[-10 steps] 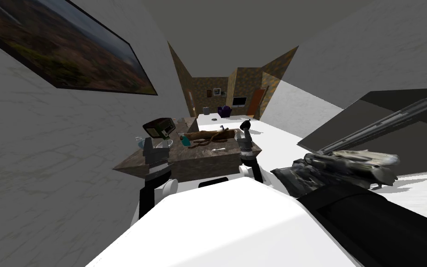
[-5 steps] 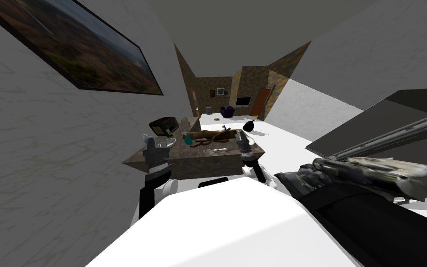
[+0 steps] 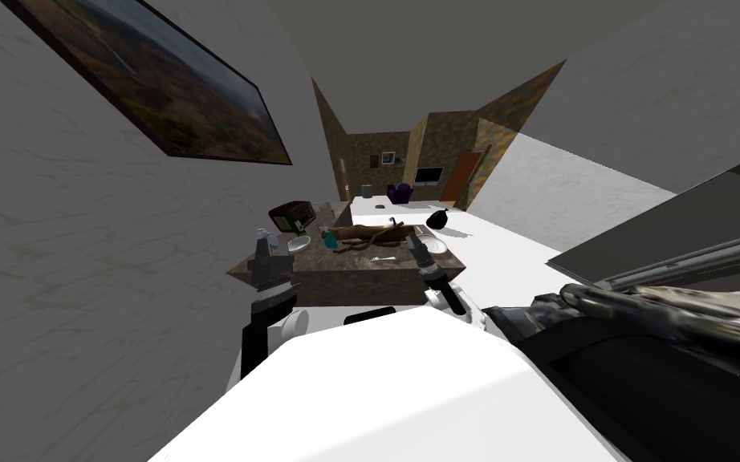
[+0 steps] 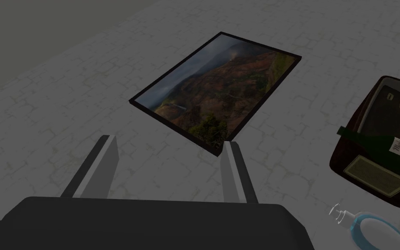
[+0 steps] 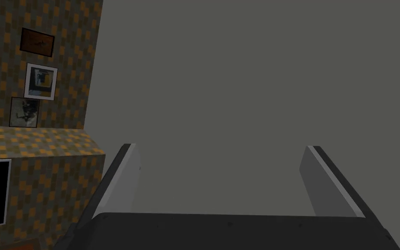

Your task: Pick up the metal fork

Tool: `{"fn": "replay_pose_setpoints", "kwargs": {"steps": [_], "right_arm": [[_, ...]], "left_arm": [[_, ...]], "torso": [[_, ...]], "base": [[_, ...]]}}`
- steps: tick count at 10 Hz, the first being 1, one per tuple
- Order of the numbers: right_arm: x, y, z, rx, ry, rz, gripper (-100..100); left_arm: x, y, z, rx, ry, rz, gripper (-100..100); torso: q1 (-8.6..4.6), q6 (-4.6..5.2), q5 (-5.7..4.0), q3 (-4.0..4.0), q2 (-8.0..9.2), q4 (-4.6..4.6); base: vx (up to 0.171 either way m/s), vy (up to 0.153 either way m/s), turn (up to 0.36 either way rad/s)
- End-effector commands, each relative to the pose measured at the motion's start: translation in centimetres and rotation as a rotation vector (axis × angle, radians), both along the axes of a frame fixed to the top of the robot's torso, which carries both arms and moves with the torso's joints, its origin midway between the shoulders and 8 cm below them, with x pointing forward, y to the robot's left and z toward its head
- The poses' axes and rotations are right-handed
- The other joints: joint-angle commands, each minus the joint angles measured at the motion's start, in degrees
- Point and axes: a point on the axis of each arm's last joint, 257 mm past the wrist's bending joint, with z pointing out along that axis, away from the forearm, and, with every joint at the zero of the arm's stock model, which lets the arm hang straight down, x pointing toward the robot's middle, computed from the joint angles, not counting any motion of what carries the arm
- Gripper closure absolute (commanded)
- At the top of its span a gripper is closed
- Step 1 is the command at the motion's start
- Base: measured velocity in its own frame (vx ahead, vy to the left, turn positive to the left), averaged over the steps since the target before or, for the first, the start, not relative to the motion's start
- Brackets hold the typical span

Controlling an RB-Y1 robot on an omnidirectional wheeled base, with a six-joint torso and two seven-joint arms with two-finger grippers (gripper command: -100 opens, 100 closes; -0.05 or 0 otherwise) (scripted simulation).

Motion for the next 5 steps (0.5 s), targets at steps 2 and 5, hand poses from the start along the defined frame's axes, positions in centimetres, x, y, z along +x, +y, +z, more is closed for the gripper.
{"fn": "replay_pose_setpoints", "kwargs": {"steps": [2, 5], "right_arm": [[0.4, -0.3, -1.8, -0.094, 0.034, 0.01, -100], [0.5, -0.4, -3.3, -0.188, 0.062, 0.029, -100]], "left_arm": [[0.0, 0.0, 0.0, 0.0, 0.0, 0.0, 0], [0.0, 0.0, 0.0, 0.0, 0.0, 0.0, 0]], "torso": [[0.0, 0.02, 0.0, 0.0, 0.0, 0.0], [0.02, 0.0, 0.0, -0.01, -0.01, 0.0]], "base": [[-0.004, -0.002, 0.101], [-0.003, 0.001, 0.105]]}}
